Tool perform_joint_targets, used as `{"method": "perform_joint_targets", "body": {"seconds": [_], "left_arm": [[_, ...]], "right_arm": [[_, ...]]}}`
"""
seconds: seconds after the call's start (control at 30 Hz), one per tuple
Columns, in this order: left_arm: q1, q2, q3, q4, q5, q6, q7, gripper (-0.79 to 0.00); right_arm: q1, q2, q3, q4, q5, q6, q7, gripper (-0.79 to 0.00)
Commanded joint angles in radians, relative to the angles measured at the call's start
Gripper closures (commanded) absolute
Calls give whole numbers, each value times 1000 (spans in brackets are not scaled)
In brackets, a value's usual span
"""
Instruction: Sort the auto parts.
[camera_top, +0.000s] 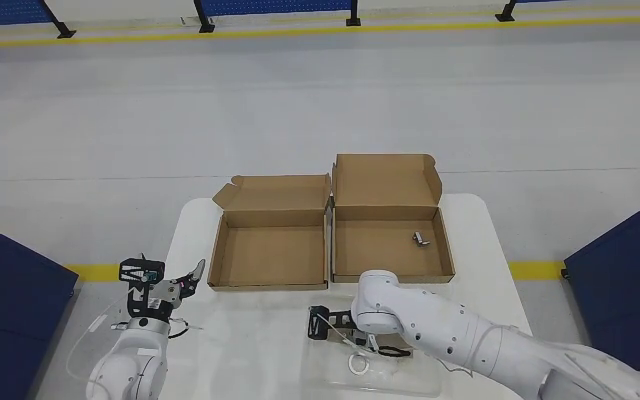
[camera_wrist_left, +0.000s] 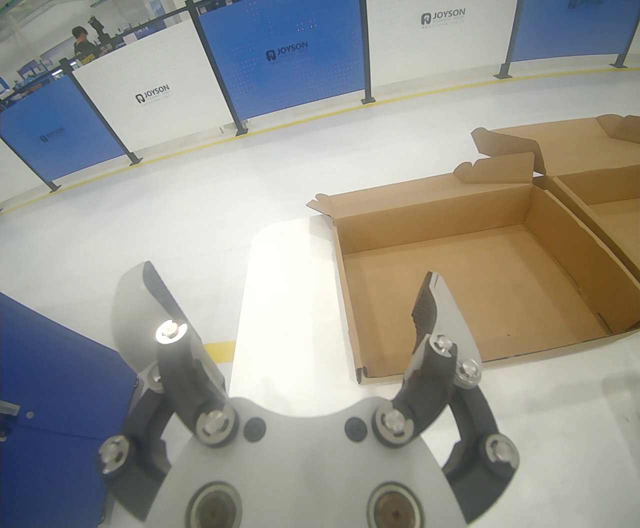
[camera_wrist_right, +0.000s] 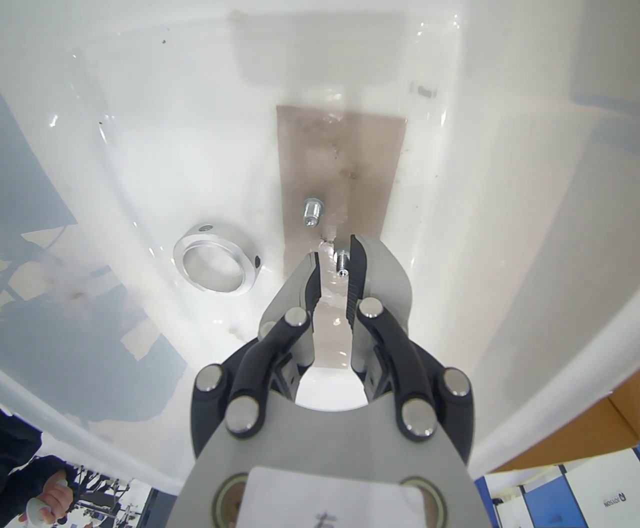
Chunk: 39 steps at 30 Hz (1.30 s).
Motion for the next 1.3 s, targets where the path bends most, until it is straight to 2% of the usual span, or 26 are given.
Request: {"method": "perform_joint_targets", "body": {"seconds": [0.0, 0.07, 0.33, 0.6, 1.07, 1.17, 1.27], "left_arm": [[0, 0, 0, 0, 0, 0, 0, -785], [0, 0, 0, 0, 0, 0, 0, -785], [0, 0, 0, 0, 0, 0, 0, -785], [0, 0, 0, 0, 0, 0, 0, -785], [0, 0, 0, 0, 0, 0, 0, -785], [0, 0, 0, 0, 0, 0, 0, -785], [0, 0, 0, 0, 0, 0, 0, -785]], "right_arm": [[-3, -2, 3, 4, -2, -2, -2, -71], [-6, -4, 6, 10, -3, -5, -6, 0], [-14, -5, 26, -20, -3, 3, 28, 0], [-41, 33, 89, -182, 72, 33, 164, 0], [-45, 36, 94, -189, 74, 38, 152, 0], [-60, 55, 141, -198, 115, 16, 126, 0], [-91, 93, 213, -233, 166, 2, 133, 0]]}}
